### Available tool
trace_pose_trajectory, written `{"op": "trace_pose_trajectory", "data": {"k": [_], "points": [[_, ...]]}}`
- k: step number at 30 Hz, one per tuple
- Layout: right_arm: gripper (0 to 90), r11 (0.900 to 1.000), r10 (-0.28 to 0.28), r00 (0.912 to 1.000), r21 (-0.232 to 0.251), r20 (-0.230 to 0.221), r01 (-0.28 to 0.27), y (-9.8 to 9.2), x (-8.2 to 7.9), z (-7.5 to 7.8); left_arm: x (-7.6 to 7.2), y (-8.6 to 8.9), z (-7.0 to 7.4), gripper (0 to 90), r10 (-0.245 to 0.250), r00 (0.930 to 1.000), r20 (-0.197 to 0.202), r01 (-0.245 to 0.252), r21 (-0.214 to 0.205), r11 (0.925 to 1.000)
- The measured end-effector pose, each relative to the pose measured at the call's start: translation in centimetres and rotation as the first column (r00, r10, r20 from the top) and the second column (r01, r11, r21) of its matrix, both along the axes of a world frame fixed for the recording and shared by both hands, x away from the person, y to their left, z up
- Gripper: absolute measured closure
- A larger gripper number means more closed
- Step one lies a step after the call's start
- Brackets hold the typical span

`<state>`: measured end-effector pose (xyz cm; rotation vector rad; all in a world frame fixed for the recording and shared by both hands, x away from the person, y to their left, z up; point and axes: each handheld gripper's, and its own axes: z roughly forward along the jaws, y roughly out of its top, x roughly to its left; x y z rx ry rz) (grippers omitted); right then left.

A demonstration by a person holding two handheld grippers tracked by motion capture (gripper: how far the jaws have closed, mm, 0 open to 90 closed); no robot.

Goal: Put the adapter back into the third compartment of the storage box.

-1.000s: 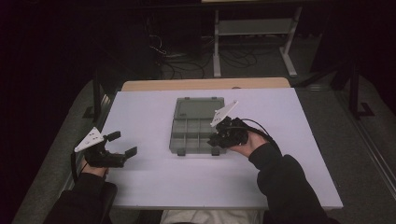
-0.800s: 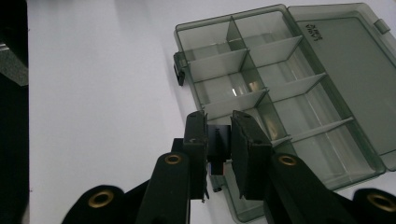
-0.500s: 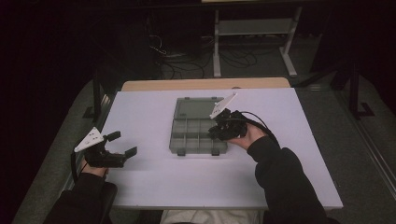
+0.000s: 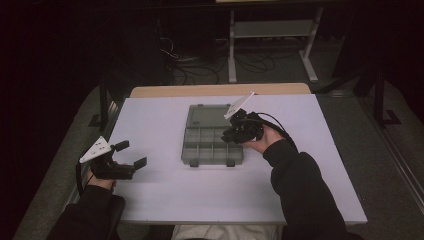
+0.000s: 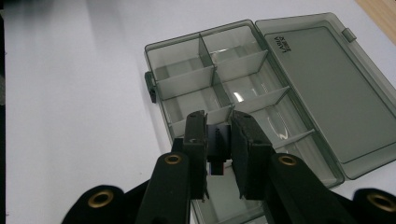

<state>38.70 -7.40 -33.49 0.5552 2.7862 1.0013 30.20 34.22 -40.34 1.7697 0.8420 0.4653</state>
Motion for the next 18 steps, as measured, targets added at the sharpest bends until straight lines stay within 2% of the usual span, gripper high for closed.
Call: {"op": "trace_pose_trajectory", "data": {"k": [18], "points": [[75.2, 0.9994, -0.036, 0.9992, -0.005, -0.016, 0.036, 0.4, 2.4, -0.2, 0.0, 0.0, 0.0, 0.0, -0.003, 1.0000, 0.000, 0.003, -0.001, 1.0000]]}}
